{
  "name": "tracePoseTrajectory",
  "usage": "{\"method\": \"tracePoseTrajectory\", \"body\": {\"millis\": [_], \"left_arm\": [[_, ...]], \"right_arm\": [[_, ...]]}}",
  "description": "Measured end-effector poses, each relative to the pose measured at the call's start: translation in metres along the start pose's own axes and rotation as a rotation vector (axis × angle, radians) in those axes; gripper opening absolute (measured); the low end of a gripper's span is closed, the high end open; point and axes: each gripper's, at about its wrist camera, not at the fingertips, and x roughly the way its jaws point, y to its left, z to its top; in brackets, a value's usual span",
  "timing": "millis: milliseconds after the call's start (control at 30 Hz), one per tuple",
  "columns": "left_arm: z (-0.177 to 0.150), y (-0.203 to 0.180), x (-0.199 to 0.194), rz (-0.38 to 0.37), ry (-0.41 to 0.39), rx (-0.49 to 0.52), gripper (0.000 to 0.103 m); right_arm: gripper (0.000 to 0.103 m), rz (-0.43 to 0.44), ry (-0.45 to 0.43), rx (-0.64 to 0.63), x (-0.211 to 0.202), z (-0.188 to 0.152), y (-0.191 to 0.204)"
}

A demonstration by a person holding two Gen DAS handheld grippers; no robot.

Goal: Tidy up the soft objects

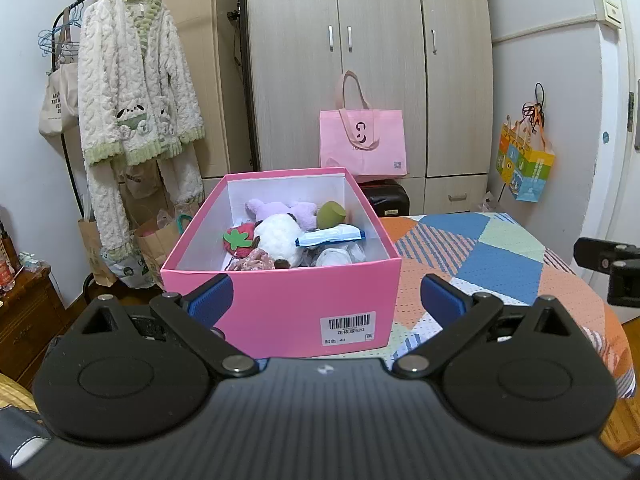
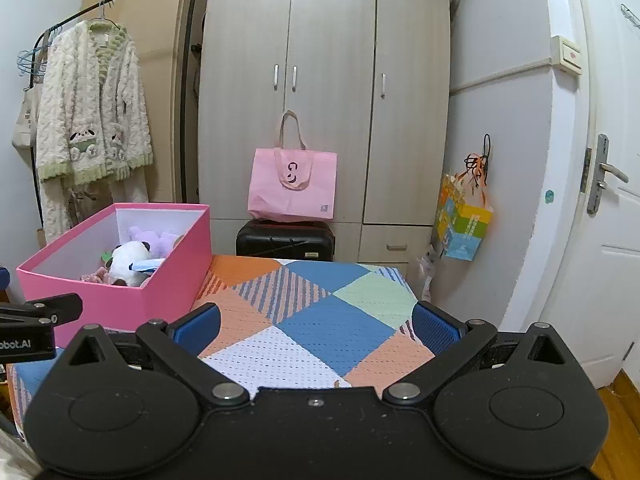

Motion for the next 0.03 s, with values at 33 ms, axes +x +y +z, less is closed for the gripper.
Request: {"method": "tracePoseTrajectory", "body": {"millis": [33], "left_arm": [[0.0, 0.0, 0.0, 0.001, 0.0, -0.001, 0.102]], "right_arm": [[0.103, 0.001, 0.0, 0.0, 0.0001, 0.0, -0.0002]]}}
